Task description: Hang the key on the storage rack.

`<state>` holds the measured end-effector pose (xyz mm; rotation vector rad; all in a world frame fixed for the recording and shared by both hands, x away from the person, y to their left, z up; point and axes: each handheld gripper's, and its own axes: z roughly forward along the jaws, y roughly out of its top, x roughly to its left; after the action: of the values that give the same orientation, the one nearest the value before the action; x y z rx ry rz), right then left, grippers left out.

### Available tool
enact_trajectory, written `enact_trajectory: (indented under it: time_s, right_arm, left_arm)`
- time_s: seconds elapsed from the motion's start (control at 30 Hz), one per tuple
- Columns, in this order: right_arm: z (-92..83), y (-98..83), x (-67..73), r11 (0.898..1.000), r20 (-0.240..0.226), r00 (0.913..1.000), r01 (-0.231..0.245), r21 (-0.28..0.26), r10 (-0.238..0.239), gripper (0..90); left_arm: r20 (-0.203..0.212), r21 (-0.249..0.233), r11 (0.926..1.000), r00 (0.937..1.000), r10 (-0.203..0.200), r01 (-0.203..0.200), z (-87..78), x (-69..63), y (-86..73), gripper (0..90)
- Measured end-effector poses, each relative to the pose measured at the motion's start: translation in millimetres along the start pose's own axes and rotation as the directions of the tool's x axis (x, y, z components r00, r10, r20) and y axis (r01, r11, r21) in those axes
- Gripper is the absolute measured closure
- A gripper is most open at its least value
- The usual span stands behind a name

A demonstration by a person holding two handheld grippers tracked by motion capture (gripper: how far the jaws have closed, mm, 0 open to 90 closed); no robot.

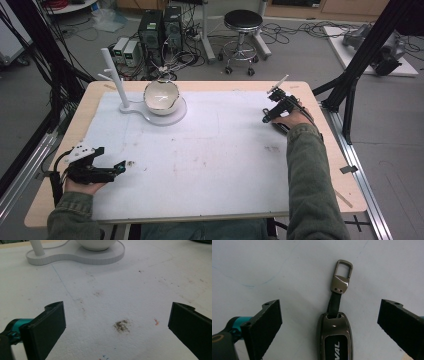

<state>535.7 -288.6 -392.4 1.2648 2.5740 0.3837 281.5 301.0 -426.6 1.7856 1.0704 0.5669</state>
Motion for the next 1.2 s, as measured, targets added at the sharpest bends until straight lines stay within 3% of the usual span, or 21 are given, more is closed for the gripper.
enact_trajectory:
  time_s: [0.13, 0.2, 0.33, 0.43, 0.47, 0.53, 0.57, 0.6, 0.67, 0.77, 0.83, 0.87, 1.0, 1.13, 1.2]
  right_arm:
    - [8.9, 4.6, -2.5, 0.999, -0.036, 0.9989, -0.03, 0.022, 0.031, 9.2]
    - [12.8, 5.6, -4.6, 0.999, -0.067, 0.9971, -0.032, 0.038, 0.034, 19.7]
    - [20.6, 5.6, -10.5, 0.995, -0.083, 0.9934, -0.074, 0.068, 0.08, 28.2]
    - [21.6, 7.3, -11.3, 0.997, -0.114, 0.991, -0.065, 0.05, 0.071, 41.2]
    - [22.6, 8.1, -11.0, 0.996, -0.101, 0.992, -0.069, 0.061, 0.075, 51.3]
    - [23.2, 8.0, -11.9, 0.994, -0.087, 0.9925, -0.079, 0.075, 0.086, 56.0]
    - [21.5, 7.6, -13.7, 0.991, -0.075, 0.9918, -0.096, 0.097, 0.104, 69.3]
    - [20.8, 7.0, -14.2, 0.99, -0.064, 0.9929, -0.093, 0.107, 0.1, 76.1]
    - [20.0, 6.1, -14.4, 0.988, -0.063, 0.9919, -0.103, 0.12, 0.111, 81.3]
    - [19.2, 7.1, -10.1, 0.99, -0.032, 0.996, -0.079, 0.116, 0.084, 85.8]
    - [18.6, 7.3, -8.7, 0.99, -0.038, 0.9963, -0.072, 0.118, 0.077, 86.7]
    - [16.9, 7.3, -6.3, 0.991, -0.066, 0.9959, -0.053, 0.124, 0.062, 87.6]
    - [13.9, 5.6, -4.8, 0.991, -0.068, 0.9968, -0.032, 0.133, 0.041, 87.8]
    - [4.2, 3.8, -7.3, 0.993, -0.075, 0.9959, -0.042, 0.106, 0.05, 87.7]
    - [-2.2, 2.1, -9.7, 0.994, -0.102, 0.9928, -0.053, 0.091, 0.062, 87.6]
  left_arm:
    - [-0.001, 0.007, 1.0, 1.0, -0.001, 0.001, 0.6, 0.3, -0.6, 1.7]
    - [0.003, 0.018, 0.9998, 1.0, -0.001, 0.001, 1.3, 0.7, -1.1, 1.7]
    - [0.008, 0.033, 0.9994, 0.9999, 0.012, -0.012, 2.0, -1.4, -2.2, 1.7]
    - [0.006, 0.032, 0.9994, 0.9999, 0.011, -0.011, 0.2, -1.6, -2.9, 1.7]
    - [0.004, 0.032, 0.9995, 1.0, 0.005, -0.005, 0.1, -1.3, -3.2, 1.7]
    - [0.002, 0.028, 0.9996, 1.0, 0.004, -0.004, 0.5, -0.7, -3.1, 1.7]
    - [0.002, 0.03, 0.9996, 1.0, 0.004, -0.004, 0.9, -0.6, -3.0, 1.7]
    - [0.002, 0.032, 0.9995, 1.0, 0.005, -0.005, 1.3, -0.3, -2.9, 1.8]
    - [0.001, 0.028, 0.9996, 1.0, 0.005, -0.005, 2.0, 0.4, -2.4, 1.7]
    - [-0.001, 0.021, 0.9998, 1.0, 0.003, -0.003, 1.3, 0.6, -2.3, 1.8]
    - [-0.001, 0.021, 0.9998, 1.0, 0.005, -0.005, 0.4, 0.4, -2.2, 1.7]
    - [0.002, 0.019, 0.9998, 1.0, 0.006, -0.006, 0.3, 0.3, -2.2, 1.7]
    - [0.003, 0.02, 0.9998, 1.0, 0.007, -0.007, 0.4, 0.6, -2.4, 1.7]
    - [0.003, 0.017, 0.9998, 1.0, 0.005, -0.005, 0.5, 0.8, -2.3, 1.7]
    - [0.003, 0.018, 0.9998, 1.0, 0.006, -0.006, 0.8, 0.9, -2.2, 1.7]
